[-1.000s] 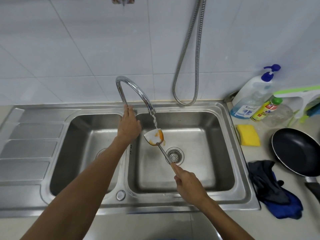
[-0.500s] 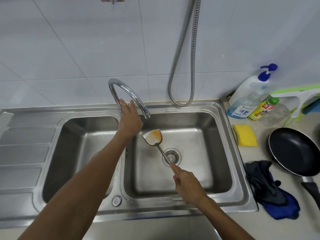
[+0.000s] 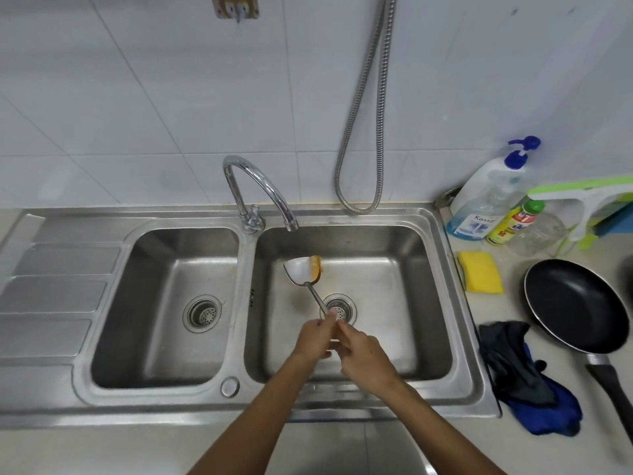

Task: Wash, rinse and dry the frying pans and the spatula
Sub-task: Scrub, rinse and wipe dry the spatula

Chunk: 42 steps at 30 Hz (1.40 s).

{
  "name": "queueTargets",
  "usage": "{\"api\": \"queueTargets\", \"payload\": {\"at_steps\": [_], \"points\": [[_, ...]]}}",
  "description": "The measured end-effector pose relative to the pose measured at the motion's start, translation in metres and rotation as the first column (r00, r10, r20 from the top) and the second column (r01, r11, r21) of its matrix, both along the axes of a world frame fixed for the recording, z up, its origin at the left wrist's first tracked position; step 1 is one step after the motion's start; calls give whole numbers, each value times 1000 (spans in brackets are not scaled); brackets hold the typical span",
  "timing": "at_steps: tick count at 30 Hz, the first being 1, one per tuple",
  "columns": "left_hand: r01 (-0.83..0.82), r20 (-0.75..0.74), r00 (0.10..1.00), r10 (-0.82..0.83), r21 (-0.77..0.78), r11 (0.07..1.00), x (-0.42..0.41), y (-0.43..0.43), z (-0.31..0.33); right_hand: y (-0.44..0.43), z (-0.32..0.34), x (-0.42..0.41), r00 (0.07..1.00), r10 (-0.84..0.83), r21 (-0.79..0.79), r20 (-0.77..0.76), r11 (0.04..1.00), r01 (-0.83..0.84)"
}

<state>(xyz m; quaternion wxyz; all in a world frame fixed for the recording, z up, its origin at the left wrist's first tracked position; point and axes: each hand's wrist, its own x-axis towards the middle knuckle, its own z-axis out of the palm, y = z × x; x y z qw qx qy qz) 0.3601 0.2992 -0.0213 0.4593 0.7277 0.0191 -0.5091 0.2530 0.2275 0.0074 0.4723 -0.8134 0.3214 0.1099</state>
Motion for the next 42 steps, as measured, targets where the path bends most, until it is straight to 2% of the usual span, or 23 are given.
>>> {"api": "queueTargets", "payload": {"at_steps": [4,7,10,12,13,16,17,19,21,23,29,33,36,38,40,42], "points": [[-179,-58,983,176,-47,983,-9,-14,2,-4,-7,-5,1000,7,5,-7,1000,-7],[-209,-16,978,209,-33,977,-16,-21,3,-15,10,-12,999,-51,95,-1,994,51],[-251,-7,968,251,-5,968,-18,-28,1,-52,28,-21,999,-53,55,0,997,53],[-282,-35,959,282,-4,959,-21,-34,2,-93,25,-32,995,-96,-77,17,992,97],[-293,-47,955,292,-2,956,-24,-36,1,-118,20,-38,992,-121,-208,40,970,127],[-292,-90,953,290,-13,956,-35,-41,-1,-194,-2,-59,981,-189,-624,53,760,180],[-302,-114,948,298,-20,953,-38,-43,-2,-218,-7,-64,974,-225,-694,20,698,176],[-348,-159,927,340,-25,937,-43,-46,-1,-256,-17,-71,958,-271,-752,-93,650,111],[-381,-173,913,371,-26,924,-48,-49,1,-278,-26,-73,936,-273,-743,-222,669,19],[-387,-156,912,380,-19,922,-51,-52,6,-288,-36,-73,925,-272,-716,-266,699,-1],[-311,-15,950,311,24,950,-45,-48,13,-288,-39,-67,934,-292,-681,-205,728,78],[-275,30,961,274,23,961,-44,-45,13,-265,-27,-64,960,-279,-635,-37,748,193],[-215,67,975,213,30,976,-43,-44,15,-223,-20,-52,988,-138,-588,73,794,155],[-158,90,984,155,35,987,-41,-42,18,-186,-21,-36,988,60,-578,142,816,34],[-98,92,991,95,28,995,-42,-36,22,-153,-25,-16,966,219,-590,136,802,-98],[-29,90,996,27,21,999,-45,-27,25,-133,-31,6,963,247,-586,108,798,-140]]}}
